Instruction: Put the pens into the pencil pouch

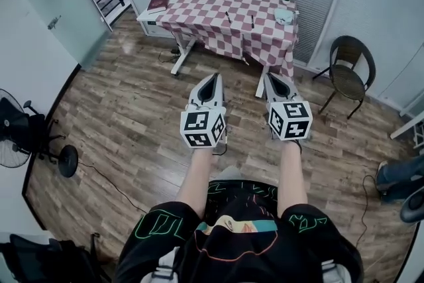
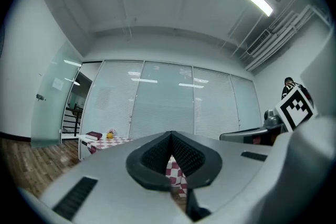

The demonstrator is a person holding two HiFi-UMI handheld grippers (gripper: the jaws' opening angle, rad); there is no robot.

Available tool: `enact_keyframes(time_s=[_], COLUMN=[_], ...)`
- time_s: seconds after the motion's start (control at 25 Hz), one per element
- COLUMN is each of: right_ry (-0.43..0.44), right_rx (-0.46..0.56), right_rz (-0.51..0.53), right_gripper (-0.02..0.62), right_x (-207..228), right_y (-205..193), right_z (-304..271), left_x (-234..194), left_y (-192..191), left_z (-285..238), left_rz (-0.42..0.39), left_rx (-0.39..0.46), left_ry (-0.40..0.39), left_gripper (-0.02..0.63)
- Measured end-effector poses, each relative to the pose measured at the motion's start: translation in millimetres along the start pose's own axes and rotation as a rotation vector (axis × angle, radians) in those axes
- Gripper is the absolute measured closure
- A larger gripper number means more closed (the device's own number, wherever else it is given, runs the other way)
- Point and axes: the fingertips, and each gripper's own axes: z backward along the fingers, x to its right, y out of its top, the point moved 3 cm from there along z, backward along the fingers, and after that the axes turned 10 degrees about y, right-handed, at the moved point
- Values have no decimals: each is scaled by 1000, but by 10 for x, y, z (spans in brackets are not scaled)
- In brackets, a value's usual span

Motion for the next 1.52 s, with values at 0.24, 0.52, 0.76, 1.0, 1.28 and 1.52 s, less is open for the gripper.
enact_keyframes(time_s=[0.24, 0.52, 0.76, 1.0, 1.28, 1.52], right_ry=[18, -2, -41, -44, -48, -25], right_rx=[-5, -42, -44, -68, -129, -150], right_rz=[-16, -28, -86, -140, -239, -276], right_gripper=[594, 594, 594, 594, 594, 594], right_x=[-31, 214, 622, 991, 1414, 1671], right_y=[-44, -228, -321, -538, -914, -1076], right_z=[-18, -130, -365, -790, -1478, -2139], left_x=[-37, -27, -58, -397, -571, -811], left_y=[-19, -269, -442, -713, -1111, -1350], left_z=[22, -265, -730, -1279, -1999, -2678], left_rz=[-5, 28, 39, 60, 52, 49], left_rx=[-9, -44, -78, -150, -255, -306], left_ry=[1, -14, -35, 24, 13, 8], left_gripper=[607, 607, 607, 607, 607, 607])
